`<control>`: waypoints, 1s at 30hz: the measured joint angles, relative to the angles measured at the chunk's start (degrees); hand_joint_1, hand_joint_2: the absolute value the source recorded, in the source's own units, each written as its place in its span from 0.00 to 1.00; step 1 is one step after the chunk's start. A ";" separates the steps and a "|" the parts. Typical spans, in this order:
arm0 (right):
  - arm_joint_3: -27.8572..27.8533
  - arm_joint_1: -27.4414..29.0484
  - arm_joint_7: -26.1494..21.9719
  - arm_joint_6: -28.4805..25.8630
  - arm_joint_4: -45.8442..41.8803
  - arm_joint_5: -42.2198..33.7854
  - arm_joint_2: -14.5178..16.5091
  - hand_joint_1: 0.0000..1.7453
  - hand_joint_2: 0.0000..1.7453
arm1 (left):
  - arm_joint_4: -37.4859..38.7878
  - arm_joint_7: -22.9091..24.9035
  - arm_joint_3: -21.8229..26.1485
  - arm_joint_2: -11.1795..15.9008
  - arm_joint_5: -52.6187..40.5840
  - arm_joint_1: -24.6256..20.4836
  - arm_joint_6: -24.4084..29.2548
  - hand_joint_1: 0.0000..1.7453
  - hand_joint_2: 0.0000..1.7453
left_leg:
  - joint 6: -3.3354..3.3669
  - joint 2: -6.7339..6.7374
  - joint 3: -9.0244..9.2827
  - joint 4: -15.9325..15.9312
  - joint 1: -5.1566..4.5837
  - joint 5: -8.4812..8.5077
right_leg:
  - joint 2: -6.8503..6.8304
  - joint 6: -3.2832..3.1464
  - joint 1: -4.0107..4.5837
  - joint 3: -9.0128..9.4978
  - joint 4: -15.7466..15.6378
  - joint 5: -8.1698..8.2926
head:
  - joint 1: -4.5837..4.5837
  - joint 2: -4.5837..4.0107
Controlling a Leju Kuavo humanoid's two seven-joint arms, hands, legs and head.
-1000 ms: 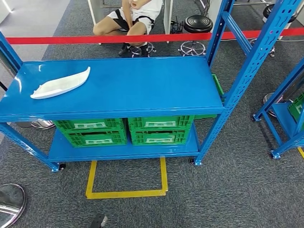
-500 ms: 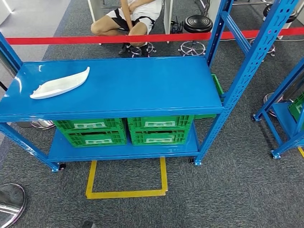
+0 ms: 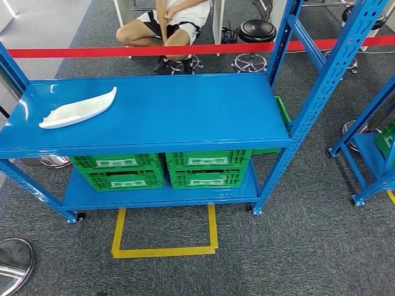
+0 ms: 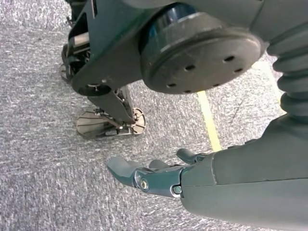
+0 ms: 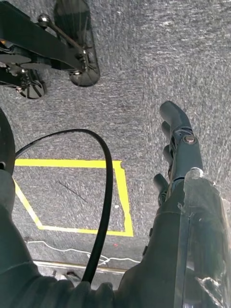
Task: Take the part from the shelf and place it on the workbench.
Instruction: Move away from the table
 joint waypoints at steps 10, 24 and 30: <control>9.87 1.96 -1.36 2.79 -1.74 -10.83 -1.68 0.00 1.00 | -1.96 1.49 -11.22 2.84 13.09 2.45 0.86 0.00 0.00 | 0.00 0.00 -0.01 0.00 0.00 0.00 | 0.00 -0.01 0.00 -0.01 0.00 -0.01 | -0.01 0.00; 19.91 3.90 -2.92 5.86 -3.46 -22.78 -3.27 0.00 1.00 | -3.89 3.09 -22.71 5.82 27.48 4.81 1.81 0.00 0.00 | -0.01 0.00 -0.02 0.00 0.00 -0.01 | 0.00 -0.03 0.00 -0.02 0.00 -0.02 | 0.00 0.00; 21.06 4.09 -2.99 5.92 -3.75 -23.08 -3.45 0.00 1.00 | -4.14 3.09 -23.88 6.14 27.74 5.03 1.82 0.00 0.00 | -0.01 0.00 -0.01 0.00 0.00 -0.01 | 0.00 -0.03 0.00 -0.02 0.00 -0.02 | 0.00 0.00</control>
